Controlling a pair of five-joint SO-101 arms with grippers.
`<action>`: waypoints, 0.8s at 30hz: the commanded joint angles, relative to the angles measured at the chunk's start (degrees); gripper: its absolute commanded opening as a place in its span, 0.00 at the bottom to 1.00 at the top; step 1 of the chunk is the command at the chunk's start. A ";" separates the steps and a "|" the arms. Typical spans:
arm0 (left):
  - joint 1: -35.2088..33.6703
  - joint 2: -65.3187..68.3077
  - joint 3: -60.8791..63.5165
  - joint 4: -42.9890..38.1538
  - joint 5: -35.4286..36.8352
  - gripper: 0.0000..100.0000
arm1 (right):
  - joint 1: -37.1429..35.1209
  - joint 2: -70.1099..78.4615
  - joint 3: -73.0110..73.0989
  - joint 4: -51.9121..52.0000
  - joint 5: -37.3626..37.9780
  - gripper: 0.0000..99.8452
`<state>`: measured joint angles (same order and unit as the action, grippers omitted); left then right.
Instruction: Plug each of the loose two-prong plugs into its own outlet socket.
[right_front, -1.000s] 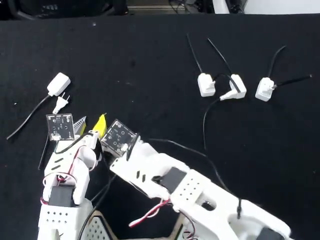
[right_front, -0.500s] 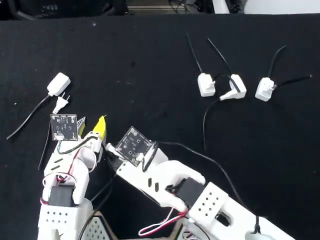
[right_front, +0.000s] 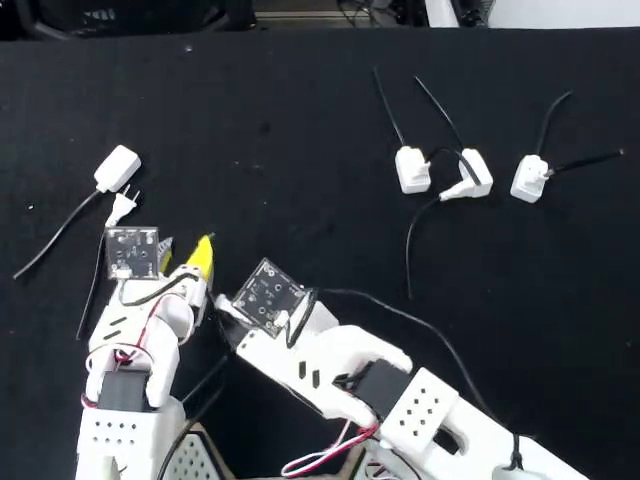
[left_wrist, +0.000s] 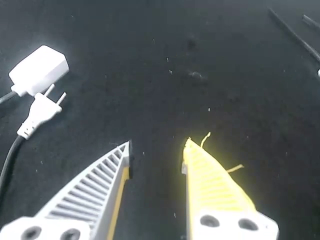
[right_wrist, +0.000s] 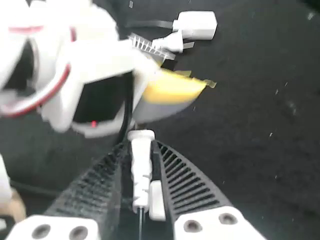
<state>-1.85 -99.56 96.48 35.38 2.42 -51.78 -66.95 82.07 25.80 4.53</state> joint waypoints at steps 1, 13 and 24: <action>-3.56 -0.62 -2.59 0.18 0.09 0.18 | 5.71 -1.45 -0.40 1.85 -0.18 0.01; -4.35 -0.62 -1.01 0.00 0.09 0.18 | 21.01 7.87 -3.12 8.44 6.59 0.01; -4.97 -0.62 -1.01 0.35 -0.35 0.18 | 22.68 36.18 -44.62 41.58 6.59 0.01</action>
<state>-6.24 -99.56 95.96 35.47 2.42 -29.98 -35.74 52.62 58.51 10.51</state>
